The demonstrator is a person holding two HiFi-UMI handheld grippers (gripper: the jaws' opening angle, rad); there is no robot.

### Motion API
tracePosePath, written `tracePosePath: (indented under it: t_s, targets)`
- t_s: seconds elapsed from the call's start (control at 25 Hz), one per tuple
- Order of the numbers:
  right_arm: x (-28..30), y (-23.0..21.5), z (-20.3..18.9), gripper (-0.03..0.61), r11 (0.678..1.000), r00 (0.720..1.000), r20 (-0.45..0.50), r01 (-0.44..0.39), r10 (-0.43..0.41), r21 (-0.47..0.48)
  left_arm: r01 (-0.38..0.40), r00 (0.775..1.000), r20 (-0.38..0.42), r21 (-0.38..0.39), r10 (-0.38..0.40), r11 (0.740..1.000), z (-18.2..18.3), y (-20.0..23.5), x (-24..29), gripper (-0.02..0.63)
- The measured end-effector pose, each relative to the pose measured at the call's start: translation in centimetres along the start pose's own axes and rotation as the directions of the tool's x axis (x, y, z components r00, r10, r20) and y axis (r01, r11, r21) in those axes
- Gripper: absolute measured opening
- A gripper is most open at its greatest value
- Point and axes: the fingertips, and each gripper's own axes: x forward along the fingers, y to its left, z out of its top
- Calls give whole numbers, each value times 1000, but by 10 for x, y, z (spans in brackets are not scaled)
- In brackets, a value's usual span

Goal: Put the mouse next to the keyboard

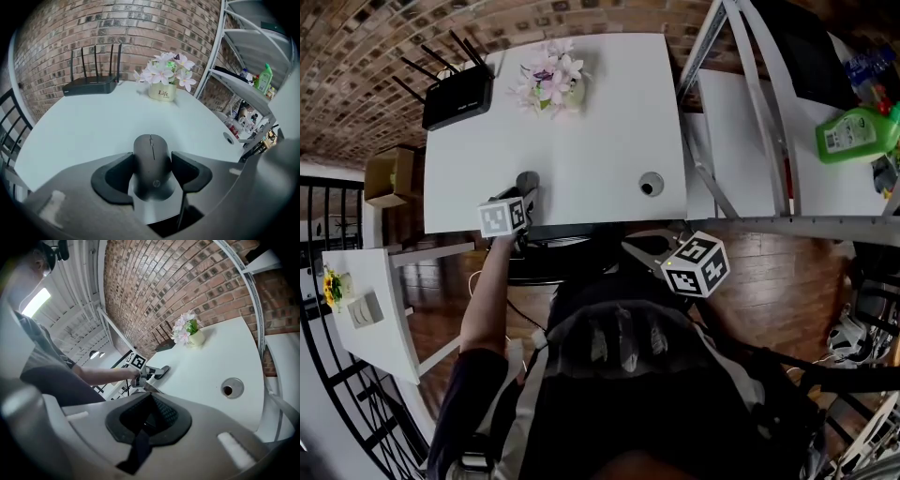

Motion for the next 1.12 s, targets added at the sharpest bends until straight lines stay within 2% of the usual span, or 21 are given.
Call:
tracePosePath:
  t_s: [0.08,0.24,0.36,0.8,0.96,1.12]
  targets:
    - [-2,-1,0,5,1000,1000,3,5,-5,3,-5,1000,-11,20,5,1000,1,-5,2,264]
    - [-5,-3,-1,5,1000,1000,-1,7,-7,-1,-3,1000,-5,3,3,1000,4,-11,5,264]
    - [-7,-4,-3,5,1000,1000,-3,5,-5,-2,-22,1000,-11,31,22,999,5,-17,8,265]
    - [-17,-6,-8,5,1000,1000,4,3,-3,1,-40,999,5,5,40,999,7,-39,14,265]
    - [-19,-9,-8,5,1000,1000,9,9,-9,2,-30,1000,8,7,30,1000,11,-48,18,265]
    - [-21,-11,-9,5,1000,1000,-4,1,-1,-9,42,999,2,53,-42,998,13,-74,25,265]
